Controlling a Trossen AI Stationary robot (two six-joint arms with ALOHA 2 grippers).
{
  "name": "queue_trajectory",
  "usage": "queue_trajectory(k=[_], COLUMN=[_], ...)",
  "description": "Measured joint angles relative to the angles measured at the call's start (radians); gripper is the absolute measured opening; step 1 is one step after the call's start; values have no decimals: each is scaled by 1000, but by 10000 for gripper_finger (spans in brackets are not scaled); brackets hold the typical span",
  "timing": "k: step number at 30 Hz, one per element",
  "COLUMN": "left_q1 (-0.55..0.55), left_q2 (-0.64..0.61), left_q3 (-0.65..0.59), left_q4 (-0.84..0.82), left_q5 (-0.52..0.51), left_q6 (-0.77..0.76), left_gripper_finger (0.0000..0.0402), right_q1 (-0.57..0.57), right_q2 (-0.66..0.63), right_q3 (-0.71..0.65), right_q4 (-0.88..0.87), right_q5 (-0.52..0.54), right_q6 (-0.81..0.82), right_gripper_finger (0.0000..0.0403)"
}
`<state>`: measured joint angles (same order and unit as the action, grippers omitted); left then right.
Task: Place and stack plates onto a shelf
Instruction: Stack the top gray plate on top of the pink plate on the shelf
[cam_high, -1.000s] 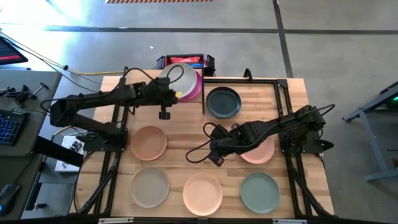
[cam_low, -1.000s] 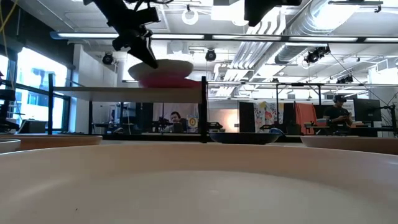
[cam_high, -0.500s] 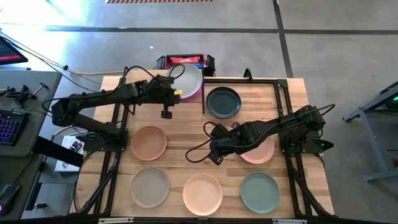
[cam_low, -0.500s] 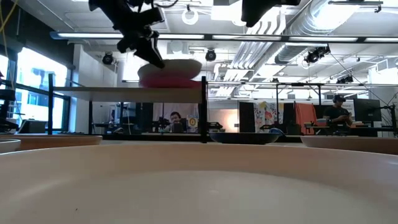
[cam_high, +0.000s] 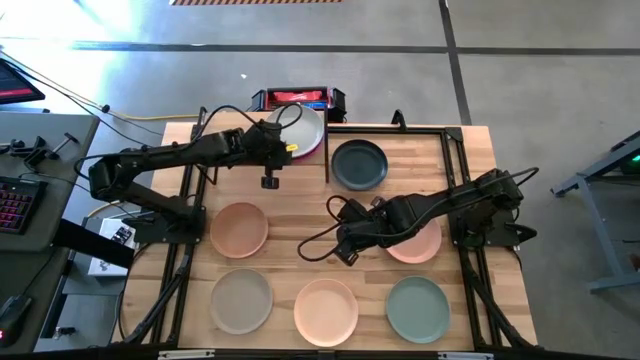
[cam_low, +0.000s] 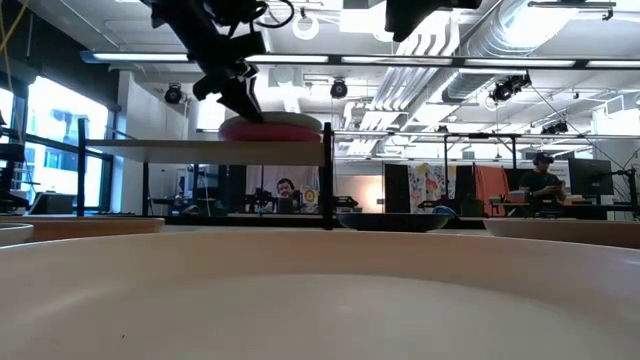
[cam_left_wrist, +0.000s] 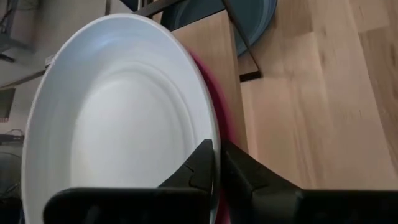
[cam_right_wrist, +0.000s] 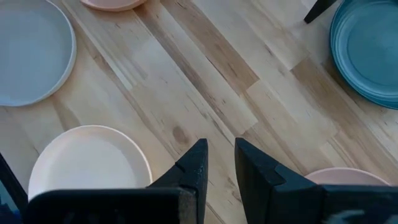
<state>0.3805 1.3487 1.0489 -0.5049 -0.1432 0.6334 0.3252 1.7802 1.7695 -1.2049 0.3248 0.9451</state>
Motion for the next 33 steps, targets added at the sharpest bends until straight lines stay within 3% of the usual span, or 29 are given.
queue_trajectory(k=[8, 21, 33], left_q1=[-2, -16, -25], left_q2=[0, -22, -74], left_q3=[0, 1, 1], left_q4=[3, -17, -22], left_q5=[-10, -28, -42], left_q6=[-33, -104, -136], left_gripper_finger=[43, 130, 136], right_q1=[0, 3, 3], right_q2=[0, 0, 0], right_q3=[0, 0, 0], right_q4=[6, 6, 13], right_q5=[0, -2, -2], right_q6=[1, 43, 45], right_gripper_finger=[60, 60, 60])
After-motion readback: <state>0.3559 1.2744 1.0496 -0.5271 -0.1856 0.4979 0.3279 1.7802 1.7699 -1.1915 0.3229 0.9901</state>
